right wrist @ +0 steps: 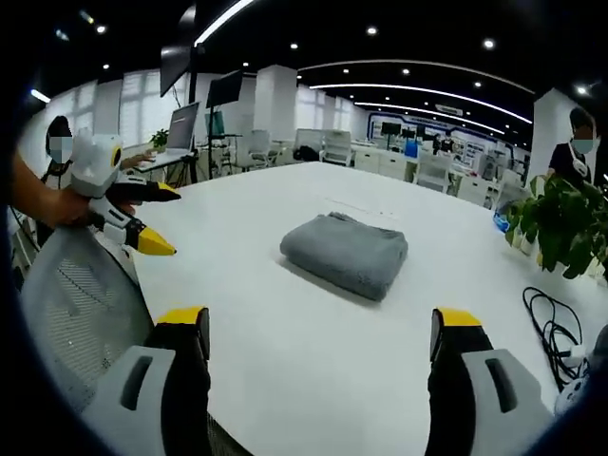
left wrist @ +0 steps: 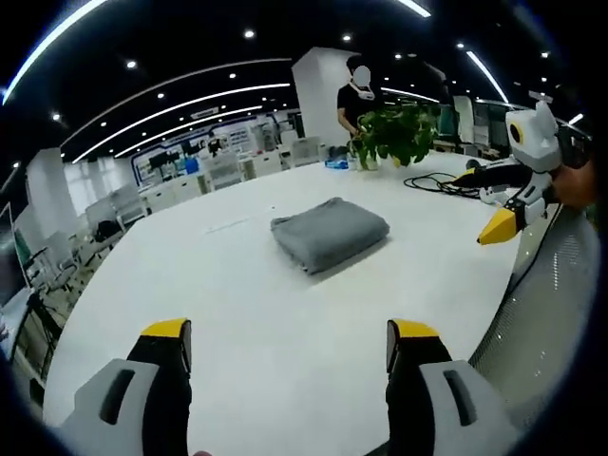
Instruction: Fold the towel on the table until its edges align and the towel forms a compact rectangular stack.
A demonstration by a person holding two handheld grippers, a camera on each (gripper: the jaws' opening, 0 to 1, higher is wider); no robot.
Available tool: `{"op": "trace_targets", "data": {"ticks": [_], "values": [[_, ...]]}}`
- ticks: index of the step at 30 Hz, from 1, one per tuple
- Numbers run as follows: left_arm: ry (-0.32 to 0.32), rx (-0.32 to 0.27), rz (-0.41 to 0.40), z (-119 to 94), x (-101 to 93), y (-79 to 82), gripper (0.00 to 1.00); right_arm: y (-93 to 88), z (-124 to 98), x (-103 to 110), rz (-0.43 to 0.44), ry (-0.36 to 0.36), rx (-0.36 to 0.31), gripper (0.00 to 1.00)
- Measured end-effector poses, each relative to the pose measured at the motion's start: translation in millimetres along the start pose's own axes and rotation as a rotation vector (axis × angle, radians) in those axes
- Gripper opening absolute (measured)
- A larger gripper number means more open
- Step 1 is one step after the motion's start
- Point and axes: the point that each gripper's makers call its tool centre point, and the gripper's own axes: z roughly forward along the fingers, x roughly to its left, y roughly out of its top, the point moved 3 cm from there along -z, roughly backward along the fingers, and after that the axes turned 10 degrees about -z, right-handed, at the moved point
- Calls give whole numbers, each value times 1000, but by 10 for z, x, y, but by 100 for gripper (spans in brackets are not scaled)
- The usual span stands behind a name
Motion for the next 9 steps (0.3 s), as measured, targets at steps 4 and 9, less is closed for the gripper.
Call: {"op": "trace_targets", "data": {"ticks": [4,9], "values": [[3,22,15,14,-16,-46,87,6,20,9,-27,12,3,96],[1,41,27,46,-18,-73,87,-2,29,-45,-47,-7,-4,94]]}}
